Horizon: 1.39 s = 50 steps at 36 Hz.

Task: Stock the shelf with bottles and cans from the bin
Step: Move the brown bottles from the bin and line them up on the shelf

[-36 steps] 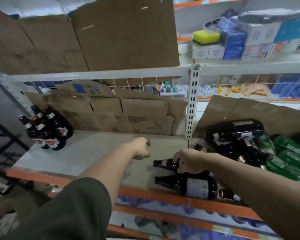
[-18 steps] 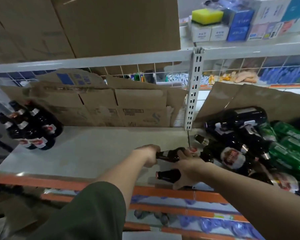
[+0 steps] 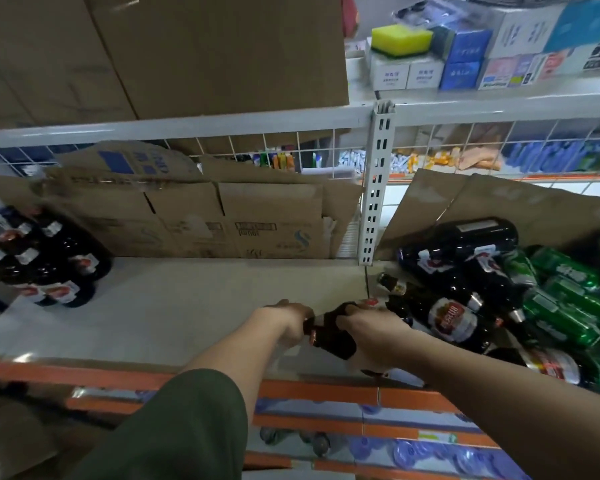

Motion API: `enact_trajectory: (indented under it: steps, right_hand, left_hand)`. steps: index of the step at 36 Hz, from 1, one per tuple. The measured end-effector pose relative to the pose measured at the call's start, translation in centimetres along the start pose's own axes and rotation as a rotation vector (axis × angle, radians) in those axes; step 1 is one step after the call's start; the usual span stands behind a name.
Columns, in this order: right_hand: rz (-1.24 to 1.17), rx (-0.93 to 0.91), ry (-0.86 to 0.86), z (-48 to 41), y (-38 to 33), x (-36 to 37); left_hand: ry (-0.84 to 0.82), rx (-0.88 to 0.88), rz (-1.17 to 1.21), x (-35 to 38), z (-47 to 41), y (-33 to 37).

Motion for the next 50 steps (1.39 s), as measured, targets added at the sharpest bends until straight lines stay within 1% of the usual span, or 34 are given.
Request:
enact_trajectory:
  steps: [1,3,5,7,10,12,15,19,26,29,35,38,40,42,46,50]
  right_hand:
    - [-0.027,0.01,-0.014,0.1,0.1,-0.7]
    - [-0.075,0.029,-0.036,0.4,0.6,-2.1]
    - [-0.116,0.04,-0.03,0.7,1.1,-3.2]
    - [-0.148,0.059,-0.009,1.2,1.8,-4.3]
    - [-0.239,0.07,0.035,2.0,3.0,-5.8]
    - [-0.243,0.067,0.105,2.5,4.1,-6.7]
    - [-0.264,0.09,0.195,2.8,5.5,-7.6]
    - [-0.362,0.162,0.178,2.3,6.4,-8.6]
    - [-0.496,0.213,0.171,0.8,6.6,-8.2]
    - [-0.535,0.207,0.16,-0.3,6.4,-8.4]
    - [-0.46,0.157,0.05,-2.7,6.1,-9.2]
    - [-0.452,0.107,0.078,-3.5,6.1,-10.4]
    - [-0.332,0.111,0.113,-3.6,6.1,-11.4]
    - [-0.221,0.155,0.112,-3.6,6.0,-12.3]
    - [-0.154,0.146,0.025,-4.2,4.6,-12.6]
    - [-0.053,0.048,-0.06,-4.4,4.4,-12.7]
  left_hand:
    - [0.002,0.002,0.011,-0.2,0.2,0.1]
    - [0.06,0.022,0.051,-1.0,0.7,0.1]
    - [0.129,0.053,0.109,-2.4,1.6,0.2]
    - [0.156,0.079,0.14,-4.0,2.4,0.5]
    - [0.157,0.084,0.09,-6.6,3.9,1.4]
    - [0.179,0.077,0.012,-8.5,4.9,2.2]
    - [0.225,0.044,-0.096,-11.0,7.0,3.3]
    - [0.246,-0.032,-0.205,-12.3,9.6,4.0]
    - [0.254,-0.196,-0.164,-11.9,11.7,0.0]
    - [0.268,-0.227,-0.155,-11.7,12.3,-1.5]
    - [0.278,-0.21,-0.014,-10.3,12.3,-3.5]
    - [0.249,-0.221,0.079,-9.6,11.9,-3.7]
    - [0.236,-0.239,0.132,-9.6,11.6,-3.8]
    - [0.219,-0.271,0.156,-9.5,11.2,-4.2]
    - [0.211,-0.317,0.161,-9.2,10.7,-4.9]
    - [0.214,-0.31,0.206,-9.2,10.7,-4.7]
Point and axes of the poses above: each hand's wrist, its own z-axis away from the middle knuckle, its own x-axis out of the palm, y = z × x, the point moved 2 cm from there along -z, towards the middle knuckle, and after that the axes turned 13 degrees about z, right-handed, at the moved point
